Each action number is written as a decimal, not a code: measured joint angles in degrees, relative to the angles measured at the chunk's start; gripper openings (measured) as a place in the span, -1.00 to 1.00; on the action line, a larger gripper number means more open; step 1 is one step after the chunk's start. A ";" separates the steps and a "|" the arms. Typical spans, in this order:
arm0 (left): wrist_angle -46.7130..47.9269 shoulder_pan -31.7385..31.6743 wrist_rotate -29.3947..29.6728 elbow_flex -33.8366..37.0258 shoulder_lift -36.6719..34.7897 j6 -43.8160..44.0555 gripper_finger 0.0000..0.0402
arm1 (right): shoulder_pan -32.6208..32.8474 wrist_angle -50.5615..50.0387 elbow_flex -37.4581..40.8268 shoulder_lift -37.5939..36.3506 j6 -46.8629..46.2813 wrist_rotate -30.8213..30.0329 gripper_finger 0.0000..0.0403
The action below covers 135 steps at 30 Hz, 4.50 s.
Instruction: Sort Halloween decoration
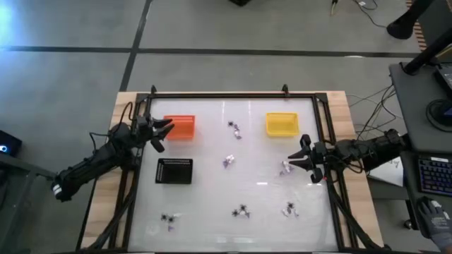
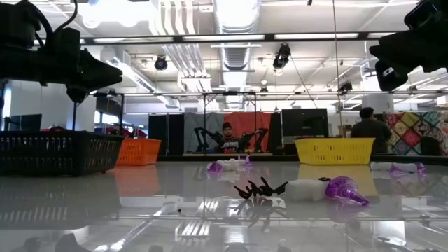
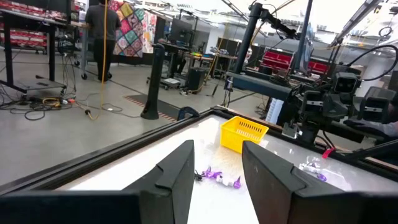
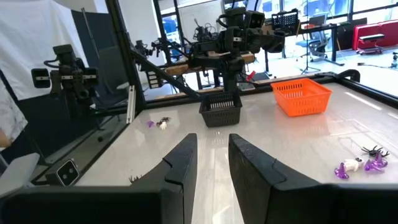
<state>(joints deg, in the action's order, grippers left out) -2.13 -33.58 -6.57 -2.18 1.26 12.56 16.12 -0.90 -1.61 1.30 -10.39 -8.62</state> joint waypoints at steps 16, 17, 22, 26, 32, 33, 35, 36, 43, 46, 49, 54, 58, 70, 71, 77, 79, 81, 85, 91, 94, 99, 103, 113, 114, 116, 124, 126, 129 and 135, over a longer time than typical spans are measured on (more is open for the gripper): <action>0.02 0.00 0.01 0.00 0.00 -0.01 -0.41 | -0.02 0.01 0.00 0.00 0.02 -0.01 -0.59; 0.00 0.00 0.01 0.00 0.00 0.00 -0.41 | -0.02 0.01 0.00 0.01 0.00 0.02 -0.59; 0.00 0.00 0.00 0.00 0.00 0.00 -0.41 | -0.01 0.02 -0.01 0.01 -0.02 0.02 -0.59; 0.02 0.00 0.00 -0.01 0.00 -0.01 -0.41 | -0.02 0.00 0.00 0.00 0.01 -0.01 -0.59; 0.02 0.00 0.00 -0.01 0.00 0.00 -0.41 | -0.02 -0.01 0.00 0.00 -0.02 0.01 -0.59; 0.02 0.00 0.02 0.00 0.00 -0.02 -0.41 | -0.01 -0.01 -0.01 0.01 -0.03 0.01 -0.59; 0.02 0.00 0.01 0.00 0.00 -0.01 -0.41 | -0.01 0.01 -0.01 0.01 0.02 0.00 -0.59; 0.02 0.00 0.00 0.00 0.00 0.00 -0.41 | -0.02 0.00 -0.01 0.01 0.00 0.01 -0.59; 0.01 0.00 0.00 0.00 0.00 -0.01 -0.41 | 0.00 0.01 -0.02 0.02 -0.02 0.02 -0.59; 0.02 0.00 0.01 0.00 0.00 0.00 -0.41 | -0.02 0.02 0.00 0.02 0.02 0.02 -0.59; 0.00 0.00 0.00 0.00 0.00 0.00 -0.41 | -0.01 0.01 -0.01 0.00 0.01 -0.01 -0.59; 0.01 0.00 0.00 0.00 0.00 0.00 -0.41 | -0.02 0.10 -0.01 0.00 -0.03 0.00 -0.59; 0.00 0.00 0.00 0.00 0.00 -0.02 -0.41 | -0.02 1.39 0.16 0.02 0.04 -0.39 -0.59; 0.02 0.00 0.01 0.00 0.00 -0.01 -0.41 | -0.02 2.75 0.22 0.02 1.35 -0.60 -0.59; 0.02 0.00 0.00 0.00 0.00 -0.01 -0.41 | -0.02 2.79 0.20 0.02 1.37 -0.60 -0.59; 0.02 0.00 0.00 0.00 0.00 -0.02 -0.41 | -0.01 2.86 0.17 0.02 1.62 -0.60 -0.59; 0.01 0.00 0.00 -0.01 0.00 -0.01 -0.41 | -0.01 2.91 0.16 0.02 2.06 -0.60 -0.59; 0.02 0.00 0.01 -0.01 0.00 0.00 -0.41 | 0.00 3.07 0.15 0.02 4.90 -0.60 -0.59; 0.02 0.00 0.00 -0.02 0.00 0.00 -0.41 | 0.00 4.94 0.11 0.02 10.23 -5.73 -0.59; 0.02 0.00 0.02 0.00 0.00 -0.02 -0.41 | 0.00 8.83 0.00 0.02 2.55 -17.61 -0.59; 0.02 0.00 0.00 0.00 0.00 -0.02 -0.41 | 0.00 8.95 0.00 0.02 -0.24 -18.63 -0.59; 0.02 0.00 0.01 -0.01 0.00 -0.01 -0.41 | 0.00 8.91 0.00 0.02 -3.27 -18.74 -0.59; 0.02 0.00 0.00 0.00 0.00 -0.02 -0.41 | 0.00 8.93 0.00 0.02 -3.26 -22.79 -0.59; 0.01 0.00 0.01 0.00 0.00 -0.01 -0.41 | -0.02 9.29 0.00 0.02 -13.09 -39.08 -0.59; 0.02 0.00 0.01 0.00 0.00 -0.02 -0.41 | -0.02 9.36 0.00 0.02 -13.95 -40.55 -0.59; 0.00 0.00 0.09 -0.01 0.00 -0.02 -0.41 | -0.02 9.40 0.00 0.02 -15.42 -42.93 -0.59; -1.68 0.00 0.11 0.00 0.00 -2.65 -0.41 | -0.02 12.65 0.00 0.02 -17.05 -43.99 -0.59; -1.81 0.00 0.11 0.00 0.00 -2.69 -0.41 | -0.02 13.63 -0.02 0.02 -19.02 -43.95 -0.59; -1.83 0.00 0.09 0.00 0.00 -2.78 -0.41 | -0.02 13.52 -0.02 0.02 -21.77 -43.92 -0.59; -2.02 0.00 0.09 0.00 0.00 -2.86 -0.41 | -0.02 13.44 -0.02 0.02 -23.04 -43.92 -0.59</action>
<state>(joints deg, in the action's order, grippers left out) -4.16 -33.58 -6.48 -2.17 1.26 9.69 16.10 12.53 -1.63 1.32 -33.43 -52.53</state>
